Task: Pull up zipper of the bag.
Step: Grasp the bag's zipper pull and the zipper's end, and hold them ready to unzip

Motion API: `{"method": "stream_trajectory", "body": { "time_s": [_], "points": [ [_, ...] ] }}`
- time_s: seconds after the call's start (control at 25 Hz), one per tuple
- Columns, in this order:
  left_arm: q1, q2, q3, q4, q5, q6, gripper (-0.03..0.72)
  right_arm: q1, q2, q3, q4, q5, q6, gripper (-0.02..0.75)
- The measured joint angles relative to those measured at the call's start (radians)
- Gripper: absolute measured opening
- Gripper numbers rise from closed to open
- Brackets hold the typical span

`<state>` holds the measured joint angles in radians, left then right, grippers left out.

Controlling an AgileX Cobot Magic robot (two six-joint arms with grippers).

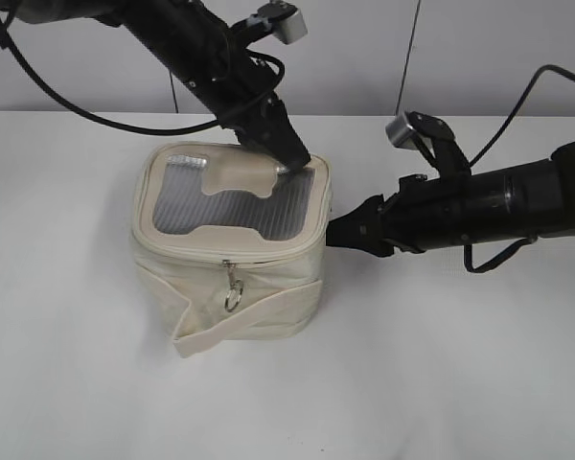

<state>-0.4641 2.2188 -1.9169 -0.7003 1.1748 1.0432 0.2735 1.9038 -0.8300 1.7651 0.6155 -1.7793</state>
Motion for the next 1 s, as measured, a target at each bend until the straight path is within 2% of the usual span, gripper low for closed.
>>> {"method": "stream_trajectory", "body": {
  "time_s": [0.4, 0.52, 0.6, 0.68, 0.84, 1.0],
  "points": [
    [0.000, 0.000, -0.001, 0.004, -0.004, -0.002, 0.075, 0.080, 0.009, -0.081, 0.012, -0.189, -0.002, 0.293],
    [0.000, 0.000, -0.002, 0.004, -0.004, -0.003, 0.075, 0.085, 0.034, -0.105, 0.016, -0.198, -0.002, 0.209],
    [0.000, 0.000, -0.002, 0.005, -0.004, -0.003, 0.075, 0.085, 0.051, -0.112, 0.011, -0.184, 0.000, 0.082],
    [0.000, 0.000, -0.002, 0.006, -0.004, -0.003, 0.075, 0.086, 0.056, -0.113, -0.001, -0.176, 0.019, 0.014],
    [0.000, 0.000, -0.002, 0.007, -0.006, -0.003, 0.075, 0.083, 0.032, -0.097, -0.062, -0.186, 0.105, 0.008],
    [-0.001, 0.000, -0.002, 0.012, -0.011, -0.016, 0.075, 0.073, -0.061, -0.004, -0.117, -0.187, 0.155, 0.008]
  ]
}}
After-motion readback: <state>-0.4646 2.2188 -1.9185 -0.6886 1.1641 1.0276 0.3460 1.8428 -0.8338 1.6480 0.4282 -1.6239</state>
